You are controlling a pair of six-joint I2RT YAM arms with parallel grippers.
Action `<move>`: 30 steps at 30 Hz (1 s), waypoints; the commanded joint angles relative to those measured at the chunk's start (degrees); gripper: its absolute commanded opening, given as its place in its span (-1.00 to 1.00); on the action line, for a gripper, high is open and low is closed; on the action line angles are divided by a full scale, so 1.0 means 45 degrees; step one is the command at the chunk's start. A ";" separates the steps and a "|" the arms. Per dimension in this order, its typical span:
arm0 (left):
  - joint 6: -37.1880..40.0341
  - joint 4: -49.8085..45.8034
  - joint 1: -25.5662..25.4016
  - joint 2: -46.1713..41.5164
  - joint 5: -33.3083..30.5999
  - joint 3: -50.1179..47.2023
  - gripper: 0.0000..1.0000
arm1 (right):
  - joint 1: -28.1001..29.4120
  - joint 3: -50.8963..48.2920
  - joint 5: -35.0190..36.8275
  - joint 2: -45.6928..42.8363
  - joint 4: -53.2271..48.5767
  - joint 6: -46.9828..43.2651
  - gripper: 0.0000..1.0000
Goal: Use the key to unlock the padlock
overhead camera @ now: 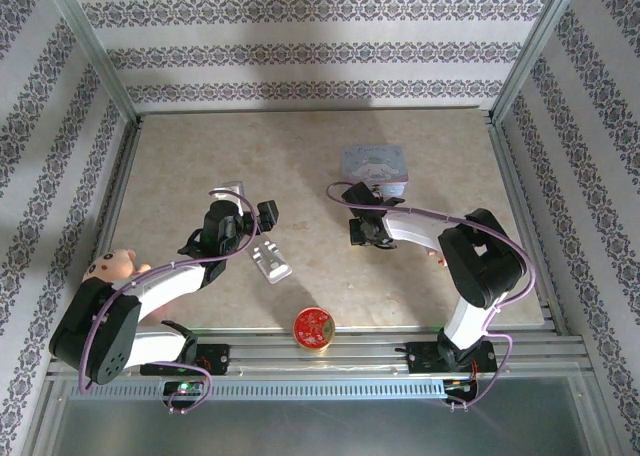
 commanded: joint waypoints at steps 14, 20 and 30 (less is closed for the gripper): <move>-0.0116 -0.0076 -0.0137 0.0430 0.0172 0.0469 0.99 | 0.0717 0.0006 -0.0373 0.0032 -0.1261 0.0022 -0.15; -0.0177 -0.0113 -0.0135 0.0308 0.0208 0.0421 0.99 | 0.0862 0.0300 -0.0244 0.0171 -0.1504 -0.0071 -0.30; -0.0293 -0.0162 -0.0123 0.0130 0.0183 0.0255 0.99 | 0.0947 0.0813 0.0907 0.0453 -0.2100 -0.0010 -0.19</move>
